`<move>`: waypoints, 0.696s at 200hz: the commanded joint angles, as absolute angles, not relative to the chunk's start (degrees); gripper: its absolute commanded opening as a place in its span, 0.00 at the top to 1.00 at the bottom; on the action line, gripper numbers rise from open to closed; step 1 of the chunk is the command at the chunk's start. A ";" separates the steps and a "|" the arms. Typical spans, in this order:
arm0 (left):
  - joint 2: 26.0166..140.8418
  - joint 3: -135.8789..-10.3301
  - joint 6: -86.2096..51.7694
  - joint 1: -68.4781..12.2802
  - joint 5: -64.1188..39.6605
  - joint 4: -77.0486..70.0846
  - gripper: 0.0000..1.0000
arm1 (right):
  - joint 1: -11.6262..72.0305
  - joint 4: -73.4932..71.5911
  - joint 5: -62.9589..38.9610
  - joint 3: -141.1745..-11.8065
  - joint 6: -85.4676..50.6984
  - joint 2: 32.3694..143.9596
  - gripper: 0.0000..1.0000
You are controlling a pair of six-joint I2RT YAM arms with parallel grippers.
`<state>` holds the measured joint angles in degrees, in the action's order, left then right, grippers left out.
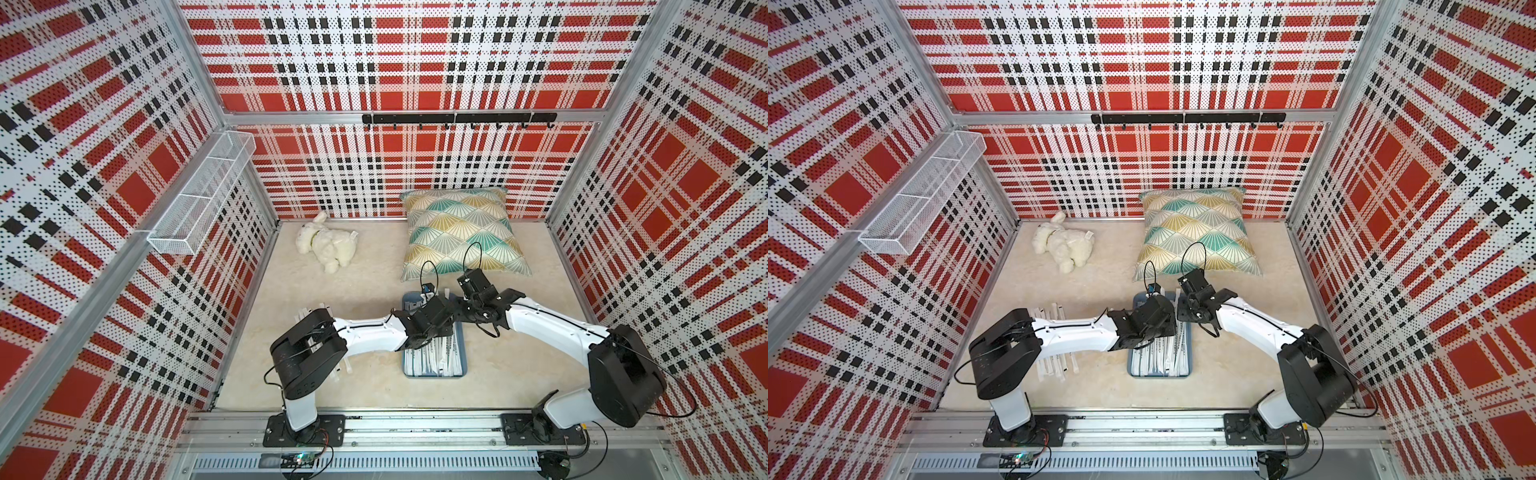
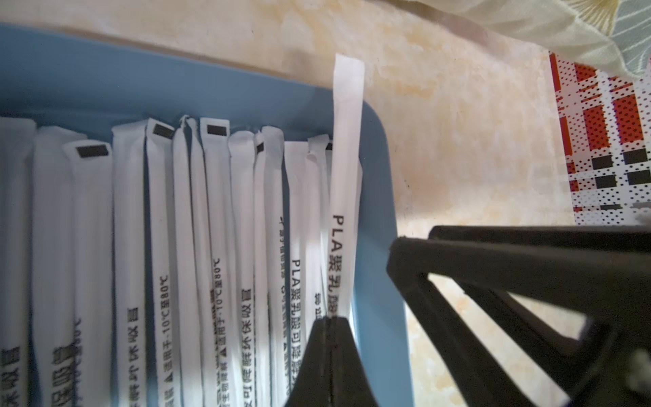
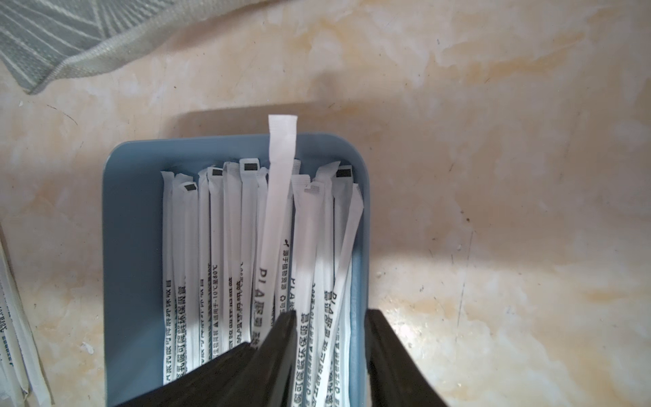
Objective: Put the straws into the storage box
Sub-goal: Place the straw in the storage box.
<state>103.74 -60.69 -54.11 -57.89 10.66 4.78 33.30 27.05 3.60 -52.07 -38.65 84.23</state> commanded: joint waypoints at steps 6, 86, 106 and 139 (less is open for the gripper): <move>105.83 -58.34 -55.37 -57.38 9.53 2.94 0.98 | 32.96 26.09 3.27 -51.63 -38.58 84.20 0.61; 103.48 -56.18 -56.69 -55.39 8.04 1.61 0.79 | 32.97 26.46 2.82 -51.92 -38.24 84.37 0.62; 99.99 -55.85 -56.47 -54.94 8.91 3.17 0.73 | 32.96 26.31 2.59 -52.14 -38.07 84.77 0.62; 91.38 -52.79 -54.97 -52.98 11.90 7.84 0.61 | 33.22 26.27 1.94 -53.01 -37.62 85.56 0.62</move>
